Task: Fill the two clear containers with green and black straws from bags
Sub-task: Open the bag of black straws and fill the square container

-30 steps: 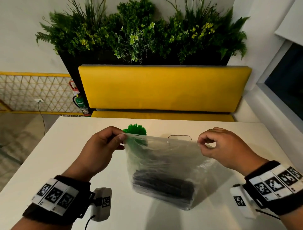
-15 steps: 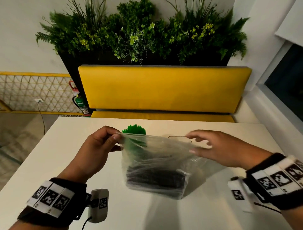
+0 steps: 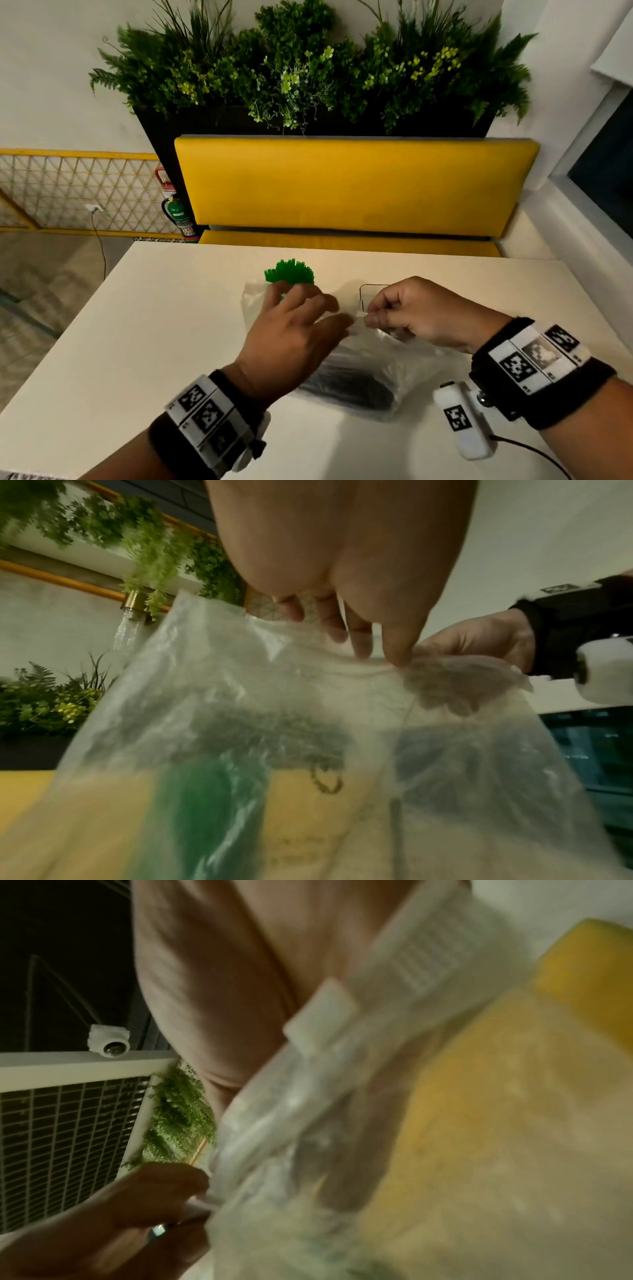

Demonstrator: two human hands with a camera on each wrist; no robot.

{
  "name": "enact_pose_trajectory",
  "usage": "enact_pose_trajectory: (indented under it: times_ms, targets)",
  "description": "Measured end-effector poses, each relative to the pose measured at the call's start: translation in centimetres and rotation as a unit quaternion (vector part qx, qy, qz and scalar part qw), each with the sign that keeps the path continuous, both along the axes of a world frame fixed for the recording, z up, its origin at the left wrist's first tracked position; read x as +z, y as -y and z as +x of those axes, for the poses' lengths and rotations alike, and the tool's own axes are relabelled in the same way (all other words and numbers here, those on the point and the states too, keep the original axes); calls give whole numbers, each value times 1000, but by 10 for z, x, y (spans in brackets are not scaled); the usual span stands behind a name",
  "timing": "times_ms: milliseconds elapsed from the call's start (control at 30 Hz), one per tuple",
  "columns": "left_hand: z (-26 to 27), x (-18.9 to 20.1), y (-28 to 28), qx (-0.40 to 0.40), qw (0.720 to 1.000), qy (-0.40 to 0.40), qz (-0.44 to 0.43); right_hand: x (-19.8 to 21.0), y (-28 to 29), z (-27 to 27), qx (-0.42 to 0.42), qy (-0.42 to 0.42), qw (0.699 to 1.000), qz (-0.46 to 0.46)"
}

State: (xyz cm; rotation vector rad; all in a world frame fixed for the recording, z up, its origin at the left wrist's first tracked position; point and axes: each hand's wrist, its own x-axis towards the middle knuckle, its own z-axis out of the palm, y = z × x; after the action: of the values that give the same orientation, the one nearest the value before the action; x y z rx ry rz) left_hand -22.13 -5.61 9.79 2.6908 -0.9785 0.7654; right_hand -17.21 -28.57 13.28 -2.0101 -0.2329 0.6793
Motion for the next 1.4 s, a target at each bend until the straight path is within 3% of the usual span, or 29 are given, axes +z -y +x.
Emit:
enact_pose_trajectory:
  times_ms: [167, 433, 600, 733, 900, 1033, 1133, 1400]
  targets:
    - [2, -7, -2, -51, 998, 20, -17, -5, 8, -1, 17, -2, 1000, 13]
    - [-12, -13, 5, -104, 993, -57, -9, -9, 8, -2, 1, 38, 999, 5]
    - [-12, -1, 10, -23, 999, -24, -32, 7, 15, -16, 43, 50, 998, -23]
    - [0, 5, 4, 62, 997, -54, -5, 15, 39, -26, 64, 99, 983, -139]
    - [2, 22, 22, 149, 979, -123, 60, 14, 48, -24, 36, 150, 973, -172]
    - [6, 33, 61, 59, 990, -116, 50, 13, 48, -25, -1, 172, 976, -134]
    - [10, 30, 89, -28, 987, -161, 13, 13, 43, -25, 1, 216, 966, -141]
    - [23, 23, 91, -39, 957, -282, -61, 17, 42, -27, 22, 215, 958, -186]
